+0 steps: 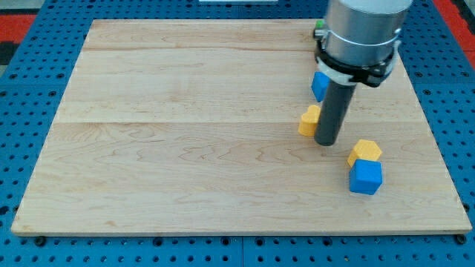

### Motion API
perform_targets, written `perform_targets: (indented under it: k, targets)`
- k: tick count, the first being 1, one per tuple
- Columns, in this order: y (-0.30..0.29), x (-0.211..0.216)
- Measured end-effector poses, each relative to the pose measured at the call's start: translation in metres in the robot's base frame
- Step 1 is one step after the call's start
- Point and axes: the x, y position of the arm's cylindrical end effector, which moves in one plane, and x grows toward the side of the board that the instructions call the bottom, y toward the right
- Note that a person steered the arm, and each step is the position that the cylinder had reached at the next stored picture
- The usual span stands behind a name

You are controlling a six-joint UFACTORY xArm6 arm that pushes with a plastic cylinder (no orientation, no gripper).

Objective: Push the yellow heart into the blue cube

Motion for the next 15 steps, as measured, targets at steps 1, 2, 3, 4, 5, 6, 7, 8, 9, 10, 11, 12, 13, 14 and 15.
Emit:
perform_targets:
  k: [1,2,3,4,5,6,7,8,9,10,11,12,13,14,15]
  targets:
    - [0.019,0.004]
    - [0.022,0.017]
    - [0.028,0.032]
    - [-0.007,0.034]
    - [-0.087,0.027]
    - [-0.112,-0.023]
    - [-0.093,-0.064]
    - [-0.05,-0.072]
    - [-0.03,-0.068]
    - [-0.031,-0.047]
    - [-0.031,-0.018]
    - [-0.031,0.015]
    - [-0.031,0.04]
    - [-0.018,0.059]
    - [-0.012,0.074]
